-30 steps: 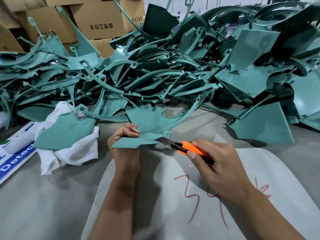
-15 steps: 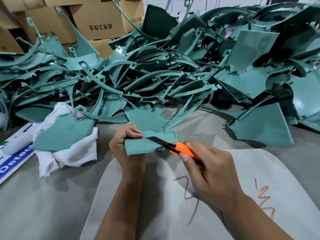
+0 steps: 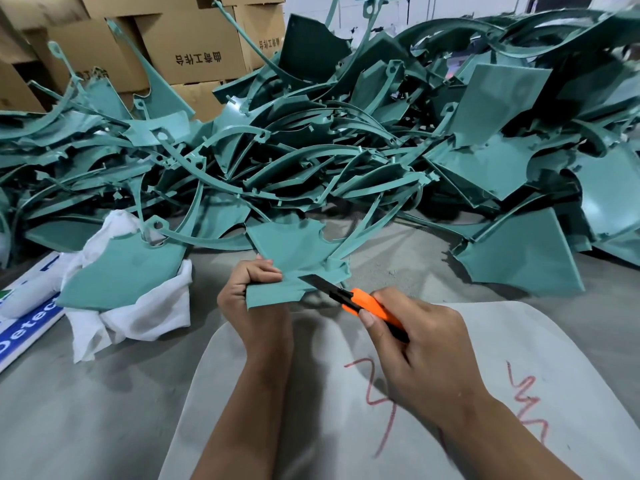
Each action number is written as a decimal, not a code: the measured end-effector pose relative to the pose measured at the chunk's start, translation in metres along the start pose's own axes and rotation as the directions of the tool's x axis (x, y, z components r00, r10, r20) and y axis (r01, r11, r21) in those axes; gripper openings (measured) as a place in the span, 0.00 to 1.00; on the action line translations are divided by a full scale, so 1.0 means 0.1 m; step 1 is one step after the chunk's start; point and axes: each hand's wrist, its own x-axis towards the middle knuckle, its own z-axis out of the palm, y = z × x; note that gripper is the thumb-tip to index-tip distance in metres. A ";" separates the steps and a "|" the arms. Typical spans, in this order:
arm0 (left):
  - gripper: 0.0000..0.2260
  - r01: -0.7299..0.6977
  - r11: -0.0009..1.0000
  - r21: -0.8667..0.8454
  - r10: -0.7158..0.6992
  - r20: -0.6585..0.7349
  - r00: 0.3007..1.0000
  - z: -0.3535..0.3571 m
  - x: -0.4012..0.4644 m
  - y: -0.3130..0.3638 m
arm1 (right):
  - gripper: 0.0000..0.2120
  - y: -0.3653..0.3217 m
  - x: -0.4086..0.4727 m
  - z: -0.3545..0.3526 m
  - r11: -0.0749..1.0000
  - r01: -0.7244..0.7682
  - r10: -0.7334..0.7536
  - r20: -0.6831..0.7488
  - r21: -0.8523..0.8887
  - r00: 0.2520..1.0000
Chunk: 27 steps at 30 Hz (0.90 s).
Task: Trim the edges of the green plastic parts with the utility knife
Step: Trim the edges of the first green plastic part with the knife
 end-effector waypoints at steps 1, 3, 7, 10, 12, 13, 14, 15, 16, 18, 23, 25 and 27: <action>0.18 0.002 1.000 -0.002 -0.002 0.000 1.000 0.00 0.00 0.00 | 0.09 0.00 0.00 0.00 1.000 -0.003 0.003 0.001 -0.024 1.000; 0.18 0.026 0.999 -0.023 -0.026 -0.009 1.000 -0.01 0.00 0.00 | 0.09 0.01 0.00 0.00 0.997 -0.017 0.017 -0.004 -0.077 1.000; 0.18 0.080 0.994 -0.076 -0.085 -0.052 0.995 0.00 0.02 -0.01 | 0.10 0.09 0.05 -0.06 0.975 -0.121 0.113 -0.054 -0.186 0.992; 0.24 0.129 0.991 -0.033 -0.131 -0.057 0.990 -0.01 0.03 -0.04 | 0.10 0.19 0.07 -0.09 0.957 -0.213 0.192 -0.121 -0.195 0.974; 0.26 0.218 0.976 0.000 -0.216 -0.096 0.972 -0.02 0.04 -0.06 | 0.09 0.21 0.07 -0.10 0.979 -0.175 0.161 -0.134 -0.101 0.978; 0.24 0.262 0.965 0.003 -0.259 -0.134 0.957 -0.01 0.04 -0.06 | 0.09 0.19 0.07 -0.10 0.989 -0.137 0.127 -0.138 -0.062 0.982; 0.22 0.304 0.953 -0.011 -0.302 -0.164 0.939 -0.01 0.04 -0.06 | 0.09 0.16 0.07 -0.09 0.994 -0.101 0.094 -0.144 -0.038 0.985; 0.19 0.339 0.940 -0.025 -0.338 -0.182 0.924 0.00 0.04 -0.05 | 0.08 0.14 0.07 -0.08 0.997 -0.071 0.067 -0.156 -0.023 0.986; 0.17 0.362 0.932 -0.038 -0.362 -0.181 0.914 0.01 0.04 -0.02 | 0.07 0.12 0.07 -0.06 0.999 -0.047 0.044 -0.175 -0.009 0.984; 0.20 0.398 0.914 -0.082 -0.407 -0.161 0.899 0.03 0.03 0.00 | 0.09 0.11 0.07 -0.02 1.000 -0.014 0.017 -0.222 0.015 0.975; 0.19 0.492 0.829 -0.265 -0.545 -0.188 0.817 0.02 0.08 0.04 | 0.09 0.13 0.08 -0.01 0.999 -0.048 0.050 -0.303 0.016 0.952; 0.16 0.513 0.802 -0.307 -0.581 -0.197 0.790 0.01 0.09 0.03 | 0.07 0.14 0.10 -0.03 0.994 -0.113 0.108 -0.303 0.002 0.947; 0.17 0.492 0.784 -0.377 -0.586 -0.190 0.788 -0.01 0.12 0.05 | 0.06 0.17 0.11 -0.05 0.986 -0.164 0.161 -0.329 0.020 0.930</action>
